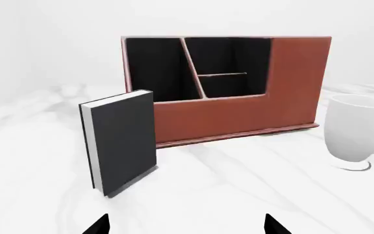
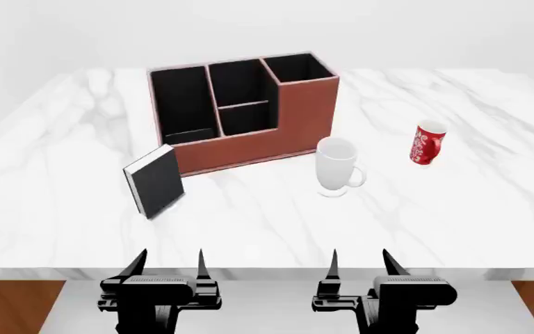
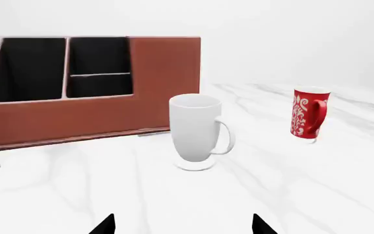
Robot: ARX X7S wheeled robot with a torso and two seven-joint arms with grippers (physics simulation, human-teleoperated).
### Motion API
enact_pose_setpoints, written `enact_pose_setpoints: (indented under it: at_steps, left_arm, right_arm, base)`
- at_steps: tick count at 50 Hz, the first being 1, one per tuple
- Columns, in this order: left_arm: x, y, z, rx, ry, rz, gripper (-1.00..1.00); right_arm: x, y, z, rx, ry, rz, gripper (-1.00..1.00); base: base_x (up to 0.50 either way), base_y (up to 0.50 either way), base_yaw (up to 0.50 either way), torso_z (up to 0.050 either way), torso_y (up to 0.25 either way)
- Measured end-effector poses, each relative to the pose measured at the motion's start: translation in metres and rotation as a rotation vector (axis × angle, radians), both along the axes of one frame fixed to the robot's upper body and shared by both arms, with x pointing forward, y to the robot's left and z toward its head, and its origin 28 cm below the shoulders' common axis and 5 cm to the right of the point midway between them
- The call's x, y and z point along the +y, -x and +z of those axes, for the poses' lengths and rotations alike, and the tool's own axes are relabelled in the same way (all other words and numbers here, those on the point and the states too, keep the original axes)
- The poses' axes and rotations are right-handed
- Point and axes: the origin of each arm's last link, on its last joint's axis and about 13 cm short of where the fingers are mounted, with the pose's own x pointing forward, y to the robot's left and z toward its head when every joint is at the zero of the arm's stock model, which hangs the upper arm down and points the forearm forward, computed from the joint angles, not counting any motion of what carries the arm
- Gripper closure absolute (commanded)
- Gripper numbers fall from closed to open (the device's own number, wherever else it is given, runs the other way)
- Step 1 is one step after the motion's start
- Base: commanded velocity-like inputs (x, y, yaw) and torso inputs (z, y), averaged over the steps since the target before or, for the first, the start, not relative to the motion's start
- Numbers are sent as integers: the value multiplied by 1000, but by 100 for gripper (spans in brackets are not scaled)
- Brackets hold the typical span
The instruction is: Pick up the red mug and place it to the right of the caddy.
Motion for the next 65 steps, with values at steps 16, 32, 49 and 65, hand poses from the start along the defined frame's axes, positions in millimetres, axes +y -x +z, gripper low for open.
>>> enact_pose_setpoints:
  at_steps: [16,32,49,65]
  left_arm:
    - [2,0,-16,-7,6,17,-100]
    - [3,1,-4,17,10,5,-100]
    - [2,0,0,31,10,-10,-100]
    - [4,-55,107,-48,-13,-63,-100]
  right_arm:
    - [2,2,9,-58,-10,5,-100]
    - [2,0,9,-5,-12,29,-100]
    - [-1,-3,9,9,-5,23,-100]
    - [0,-31,60,-13,10,48,-100]
  base:
    - [0,0,0,0,0]
    - [0,-376,0,0,0]
    - [0,-500,0,0,0]
    - [0,-125,0,0,0]
